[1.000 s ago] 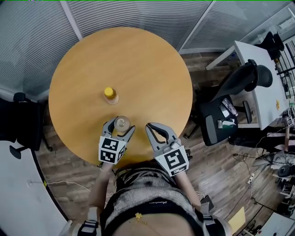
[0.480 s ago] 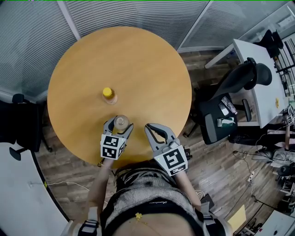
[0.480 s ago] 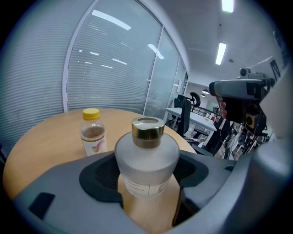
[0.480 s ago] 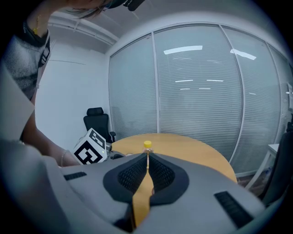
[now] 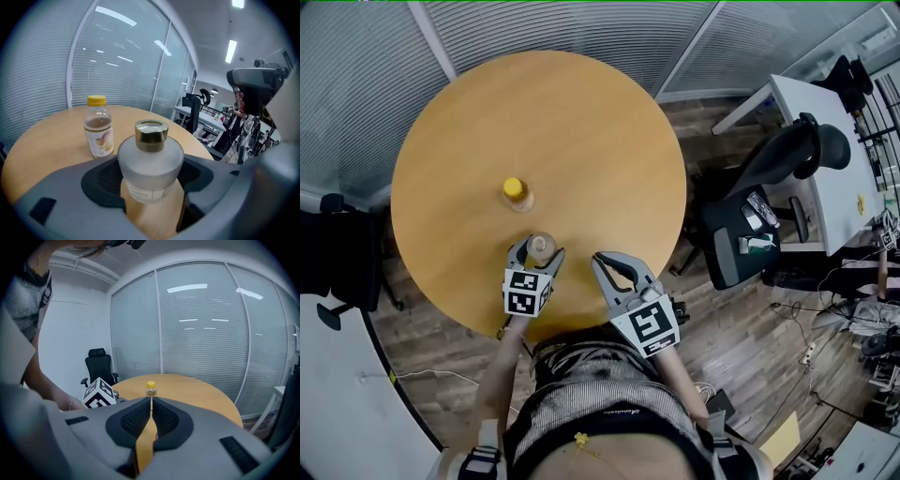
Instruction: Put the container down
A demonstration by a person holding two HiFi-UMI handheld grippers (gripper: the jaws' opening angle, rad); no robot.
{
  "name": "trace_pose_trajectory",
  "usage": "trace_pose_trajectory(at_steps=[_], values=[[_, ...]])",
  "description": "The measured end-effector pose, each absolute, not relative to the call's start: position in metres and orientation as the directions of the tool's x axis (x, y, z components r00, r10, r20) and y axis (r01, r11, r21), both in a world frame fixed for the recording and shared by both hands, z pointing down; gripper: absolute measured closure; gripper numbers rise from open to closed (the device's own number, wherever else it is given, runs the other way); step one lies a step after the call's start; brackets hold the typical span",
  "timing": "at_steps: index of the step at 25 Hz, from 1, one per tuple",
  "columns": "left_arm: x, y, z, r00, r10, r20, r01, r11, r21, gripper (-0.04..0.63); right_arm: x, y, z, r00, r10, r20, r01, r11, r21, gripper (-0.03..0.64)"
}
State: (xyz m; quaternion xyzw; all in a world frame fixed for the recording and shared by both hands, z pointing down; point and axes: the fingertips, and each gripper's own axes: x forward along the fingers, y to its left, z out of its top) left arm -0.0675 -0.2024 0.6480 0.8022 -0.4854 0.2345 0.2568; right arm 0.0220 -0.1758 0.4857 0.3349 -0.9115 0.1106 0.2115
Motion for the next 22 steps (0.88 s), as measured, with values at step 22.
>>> trace_pose_trajectory(at_steps=[22], values=[[-0.067, -0.204, 0.701, 0.358, -0.616, 0.702, -0.908, -0.405, 0.107, 0.249, 0.031, -0.175, 0.501, -0.652, -0.564, 0.507, -0.684, 0.727, -0.070, 0.592]])
